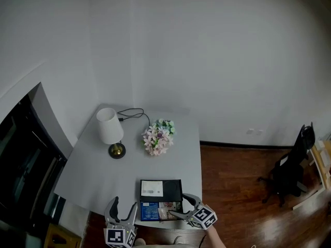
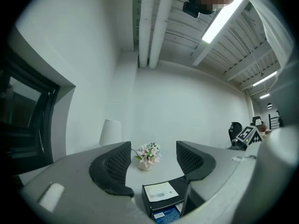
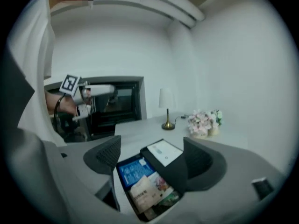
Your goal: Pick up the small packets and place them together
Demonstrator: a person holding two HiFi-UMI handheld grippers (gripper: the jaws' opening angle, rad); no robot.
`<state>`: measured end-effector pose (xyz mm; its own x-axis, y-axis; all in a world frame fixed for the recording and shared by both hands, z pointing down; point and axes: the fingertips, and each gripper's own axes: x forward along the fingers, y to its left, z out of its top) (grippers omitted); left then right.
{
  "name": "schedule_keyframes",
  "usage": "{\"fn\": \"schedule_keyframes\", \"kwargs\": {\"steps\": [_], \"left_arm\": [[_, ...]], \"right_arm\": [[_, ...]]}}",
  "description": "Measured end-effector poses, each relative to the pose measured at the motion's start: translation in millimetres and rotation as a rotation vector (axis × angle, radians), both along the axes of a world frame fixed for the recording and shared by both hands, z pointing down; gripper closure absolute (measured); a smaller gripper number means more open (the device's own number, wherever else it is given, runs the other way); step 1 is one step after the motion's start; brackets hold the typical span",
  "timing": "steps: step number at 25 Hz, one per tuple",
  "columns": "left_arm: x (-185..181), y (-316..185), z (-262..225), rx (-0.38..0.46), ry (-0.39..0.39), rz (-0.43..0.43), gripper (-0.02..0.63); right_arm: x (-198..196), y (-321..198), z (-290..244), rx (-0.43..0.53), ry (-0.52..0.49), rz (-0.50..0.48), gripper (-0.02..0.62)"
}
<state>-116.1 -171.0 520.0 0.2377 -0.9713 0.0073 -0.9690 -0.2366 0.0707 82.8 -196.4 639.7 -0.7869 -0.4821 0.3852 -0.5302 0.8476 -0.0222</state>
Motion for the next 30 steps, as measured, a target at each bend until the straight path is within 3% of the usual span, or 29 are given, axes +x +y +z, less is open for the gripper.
{"fn": "schedule_keyframes", "kwargs": {"steps": [5,7,15,16,17,20,30], "left_arm": [[-0.9,11.8,8.0,-0.039,-0.016,-0.013,0.293],[-1.2,15.0,10.2,-0.048,-0.019,-0.016,0.293],[-4.7,21.5,11.4,-0.052,-0.02,-0.027,0.295],[-5.5,22.0,11.3,-0.054,-0.017,-0.03,0.295],[-6.4,22.5,11.4,-0.057,-0.014,-0.034,0.295],[-10.8,23.7,13.5,-0.06,-0.015,-0.047,0.295],[-17.4,19.3,22.1,-0.058,-0.009,-0.056,0.296]], "right_arm": [[-13.5,18.2,98.4,-0.118,0.36,-0.185,0.183],[-19.1,20.2,123.5,-0.135,0.453,-0.24,0.298],[-24.2,18.8,190.7,-0.188,0.754,-0.385,0.302],[-22.7,19.7,193.8,-0.161,0.791,-0.407,0.337],[-21.1,19.1,194.1,-0.127,0.817,-0.414,0.439],[-18.8,14.4,181.6,-0.077,0.811,-0.37,0.594],[-12.1,23.2,101.3,-0.049,0.655,-0.343,0.592]]}}
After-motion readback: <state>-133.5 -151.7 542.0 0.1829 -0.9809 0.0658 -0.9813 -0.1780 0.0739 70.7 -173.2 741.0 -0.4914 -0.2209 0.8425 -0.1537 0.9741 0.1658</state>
